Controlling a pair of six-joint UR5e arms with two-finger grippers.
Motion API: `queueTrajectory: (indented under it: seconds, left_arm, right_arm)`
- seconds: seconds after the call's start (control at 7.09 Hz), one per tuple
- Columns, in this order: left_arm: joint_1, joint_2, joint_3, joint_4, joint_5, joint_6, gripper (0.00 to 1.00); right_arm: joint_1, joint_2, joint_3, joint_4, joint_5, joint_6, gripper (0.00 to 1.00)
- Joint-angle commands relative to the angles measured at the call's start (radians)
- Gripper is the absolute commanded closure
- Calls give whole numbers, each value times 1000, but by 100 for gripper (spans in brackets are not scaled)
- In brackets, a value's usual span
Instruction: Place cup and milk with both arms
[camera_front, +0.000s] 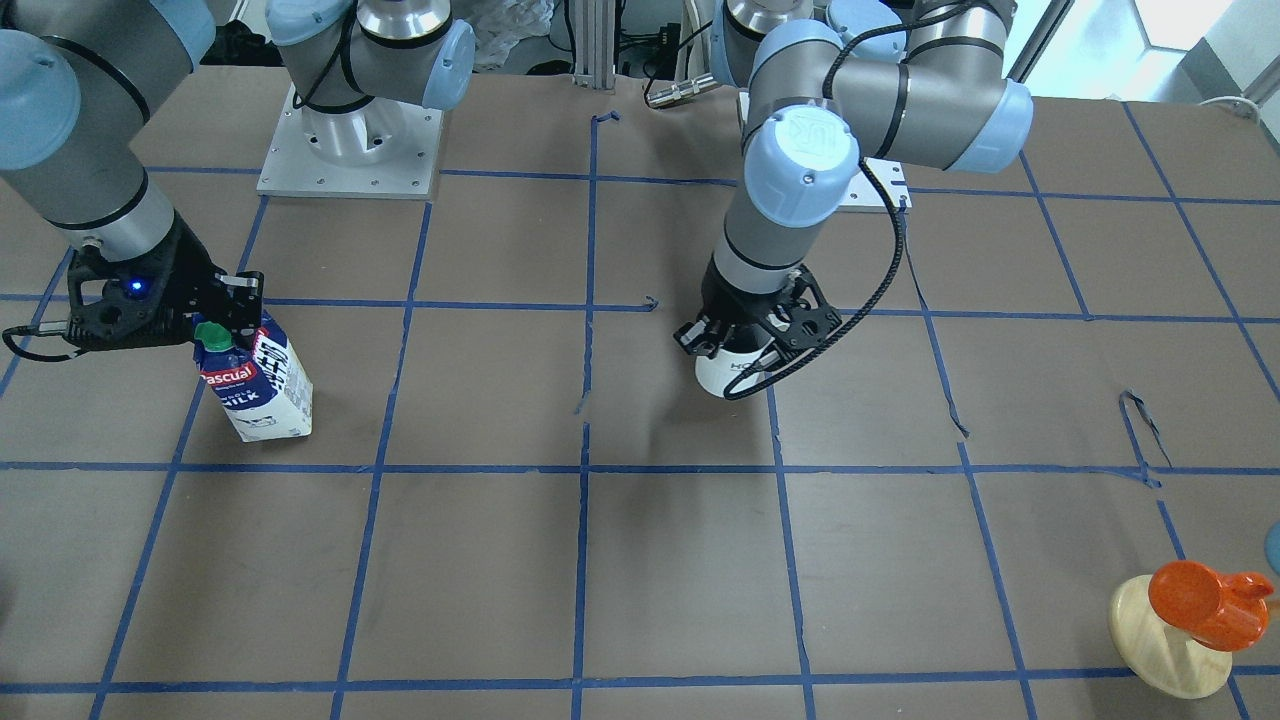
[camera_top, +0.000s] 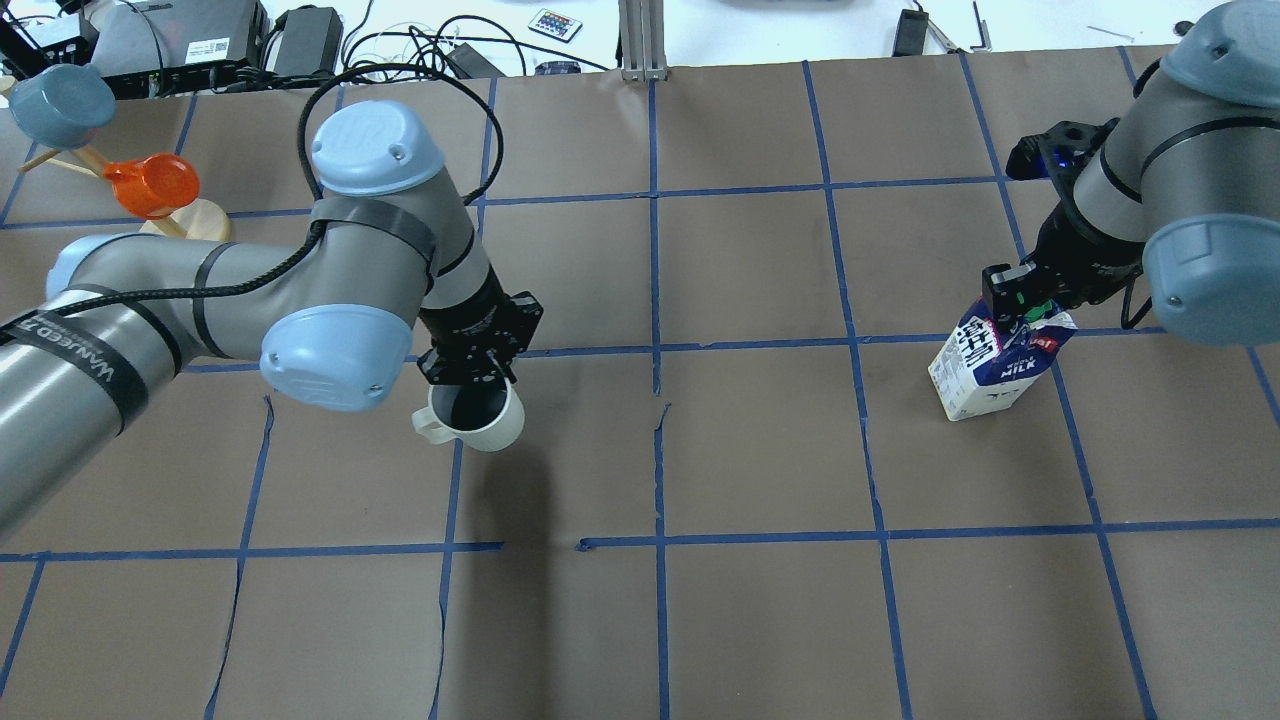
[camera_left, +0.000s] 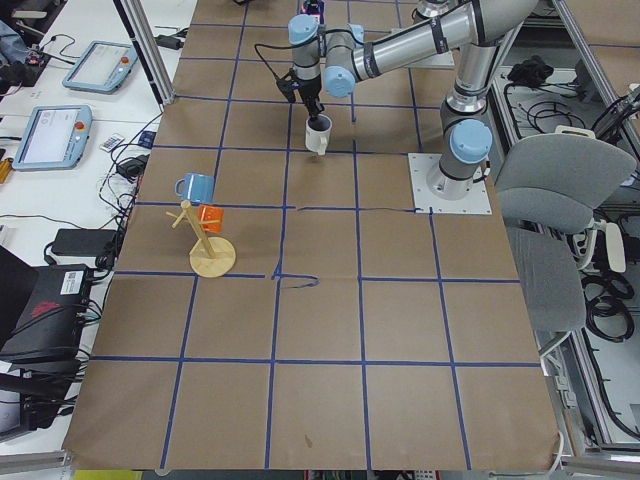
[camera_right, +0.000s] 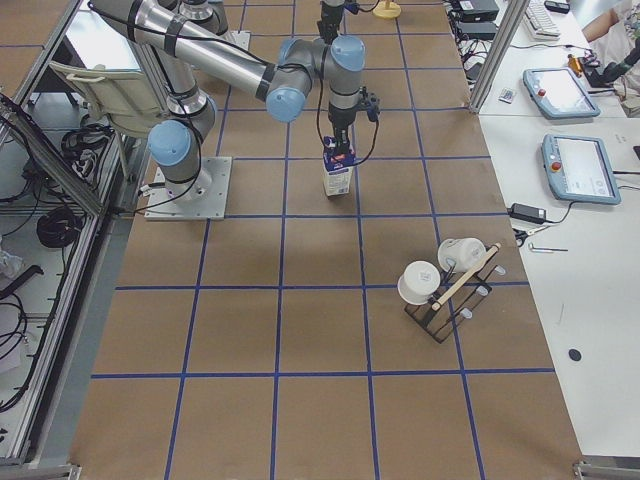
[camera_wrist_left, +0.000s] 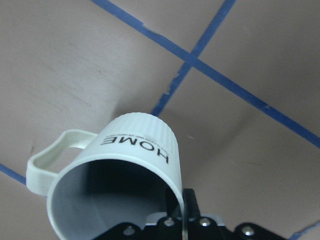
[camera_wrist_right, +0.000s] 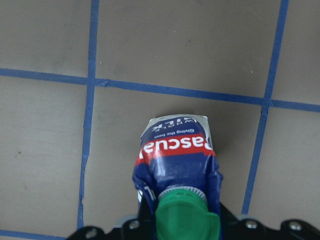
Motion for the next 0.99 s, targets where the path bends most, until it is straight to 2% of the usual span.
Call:
queueTrajectory:
  seconds: [0.0,0.14,0.42,0.71,0.85]
  left_arm:
    - [-98,-59,42,12,-49,-210,100]
    - [-138,-85,56,28,-50,-289,100]
    - [-227,-125,72,34,-125,-452,100]
    - [-230,-156,70,49,-128,-461,100]
    - [-229,-159,69,60,-127,-445,100]
  right_arm:
    - [1,-2,-73,41,27,3,81]
    - [1,1,-119,69,33,3,81]
    - [1,25,-164,94,36,3,81]
    - [11,48,-185,95,84,47,81]
    - [49,50,-188,92,73,96,81]
